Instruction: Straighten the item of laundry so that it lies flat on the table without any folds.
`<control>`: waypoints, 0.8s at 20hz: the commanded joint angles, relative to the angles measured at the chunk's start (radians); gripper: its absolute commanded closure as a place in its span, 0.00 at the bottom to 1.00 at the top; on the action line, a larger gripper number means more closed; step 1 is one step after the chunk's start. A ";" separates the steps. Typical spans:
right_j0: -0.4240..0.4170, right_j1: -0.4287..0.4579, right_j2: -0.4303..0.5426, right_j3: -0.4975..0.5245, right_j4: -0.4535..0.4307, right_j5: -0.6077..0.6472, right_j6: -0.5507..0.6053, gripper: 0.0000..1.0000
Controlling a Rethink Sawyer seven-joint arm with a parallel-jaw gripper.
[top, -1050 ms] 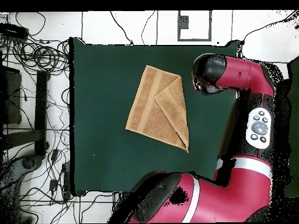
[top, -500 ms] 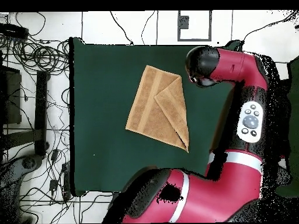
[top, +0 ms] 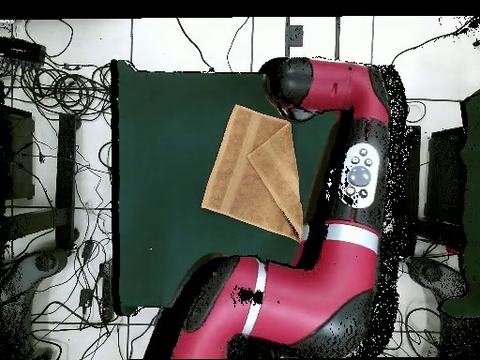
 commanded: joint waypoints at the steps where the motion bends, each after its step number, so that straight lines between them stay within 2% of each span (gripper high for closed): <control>1: 0.067 0.123 0.150 -0.153 0.014 0.262 -0.090 1.00; 4: 0.079 0.173 0.190 -0.235 0.007 0.320 -0.164 1.00; 9: 0.106 0.223 0.199 -0.338 -0.048 0.520 -0.237 1.00; 12: 0.115 0.232 0.211 -0.360 -0.068 0.562 -0.229 1.00; 16: 0.119 0.230 0.228 -0.366 -0.092 0.542 -0.229 1.00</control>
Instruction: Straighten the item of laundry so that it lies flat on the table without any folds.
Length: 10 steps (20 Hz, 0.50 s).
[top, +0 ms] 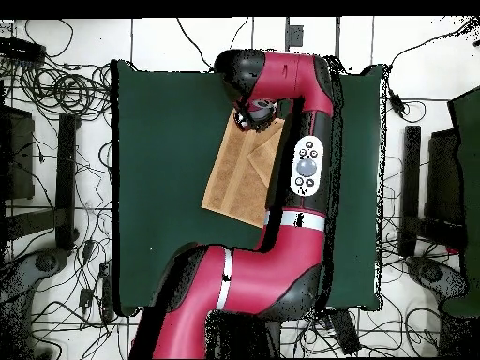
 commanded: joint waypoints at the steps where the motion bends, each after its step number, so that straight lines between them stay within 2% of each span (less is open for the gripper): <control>1: 0.037 0.019 0.124 -0.024 -0.049 0.051 -0.230 1.00; 7: 0.043 0.012 0.116 -0.019 -0.078 -0.060 -0.254 1.00; 10: 0.044 0.008 0.104 -0.003 -0.079 -0.159 -0.247 1.00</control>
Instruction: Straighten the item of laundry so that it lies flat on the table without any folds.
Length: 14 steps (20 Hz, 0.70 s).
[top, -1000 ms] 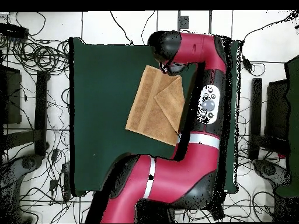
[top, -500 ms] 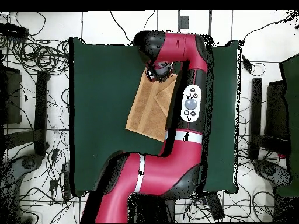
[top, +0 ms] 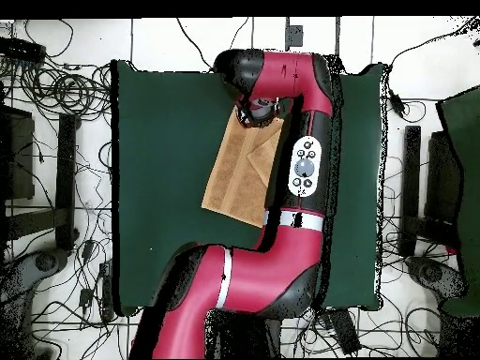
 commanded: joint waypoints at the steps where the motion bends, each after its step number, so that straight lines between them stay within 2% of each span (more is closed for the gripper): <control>1: 0.043 -0.006 0.091 0.048 -0.032 -0.146 -0.246 1.00; 4: 0.043 -0.008 0.093 0.057 -0.033 -0.177 -0.245 1.00; 9: 0.047 0.011 0.088 0.040 -0.053 -0.121 -0.258 1.00; 14: 0.046 0.020 0.097 0.039 -0.058 -0.119 -0.257 1.00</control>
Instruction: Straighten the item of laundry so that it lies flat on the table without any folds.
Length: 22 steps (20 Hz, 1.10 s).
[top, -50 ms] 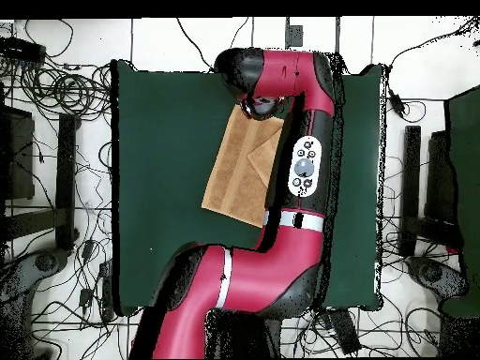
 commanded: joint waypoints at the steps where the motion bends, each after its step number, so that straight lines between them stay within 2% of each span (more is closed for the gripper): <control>1: 0.047 0.020 0.099 0.057 -0.033 -0.002 -0.259 1.00; 10: 0.057 0.045 0.113 0.010 -0.093 0.162 -0.299 1.00; 15: 0.049 0.060 0.150 0.002 -0.131 0.153 -0.303 1.00; 22: 0.034 0.059 0.247 0.002 -0.209 0.212 -0.308 1.00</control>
